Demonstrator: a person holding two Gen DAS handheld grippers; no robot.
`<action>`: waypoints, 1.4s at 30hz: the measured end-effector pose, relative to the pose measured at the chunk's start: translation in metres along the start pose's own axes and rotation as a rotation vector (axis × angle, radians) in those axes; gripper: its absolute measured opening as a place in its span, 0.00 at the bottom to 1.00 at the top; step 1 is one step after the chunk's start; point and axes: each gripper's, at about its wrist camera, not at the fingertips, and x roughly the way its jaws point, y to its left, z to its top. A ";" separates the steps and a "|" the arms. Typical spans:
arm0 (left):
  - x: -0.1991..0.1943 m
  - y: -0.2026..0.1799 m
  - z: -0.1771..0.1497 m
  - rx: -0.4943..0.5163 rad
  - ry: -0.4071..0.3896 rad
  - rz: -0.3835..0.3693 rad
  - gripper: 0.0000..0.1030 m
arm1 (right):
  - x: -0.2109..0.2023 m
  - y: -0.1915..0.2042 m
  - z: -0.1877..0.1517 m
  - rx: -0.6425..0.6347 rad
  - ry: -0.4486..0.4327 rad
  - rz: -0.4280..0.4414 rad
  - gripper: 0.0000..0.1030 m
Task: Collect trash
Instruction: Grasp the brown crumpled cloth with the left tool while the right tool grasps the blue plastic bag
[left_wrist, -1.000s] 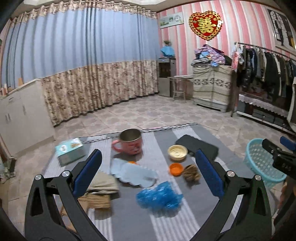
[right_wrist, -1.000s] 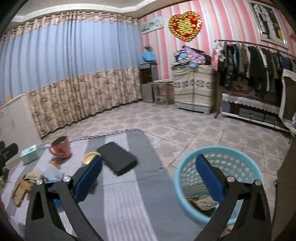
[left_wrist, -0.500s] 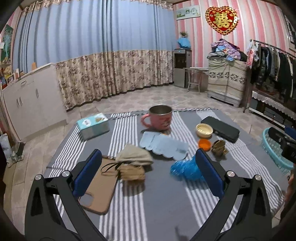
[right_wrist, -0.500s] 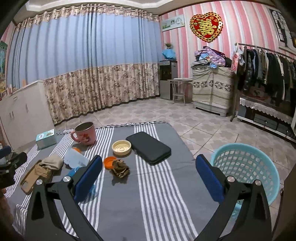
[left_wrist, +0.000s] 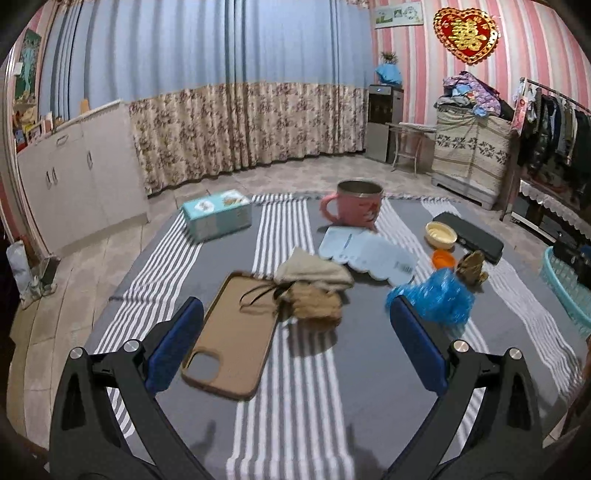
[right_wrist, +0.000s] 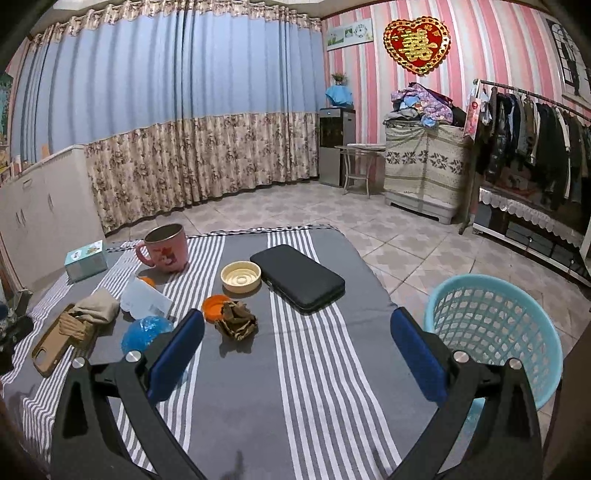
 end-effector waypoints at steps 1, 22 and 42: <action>0.002 0.003 -0.003 -0.003 0.010 0.002 0.95 | 0.001 0.000 0.000 0.005 0.005 -0.001 0.96; 0.094 -0.020 0.000 0.047 0.215 -0.080 0.50 | 0.022 0.032 -0.012 -0.114 0.092 -0.019 0.96; 0.039 0.055 0.002 -0.011 0.102 -0.056 0.40 | 0.035 0.102 -0.029 -0.170 0.179 0.154 0.96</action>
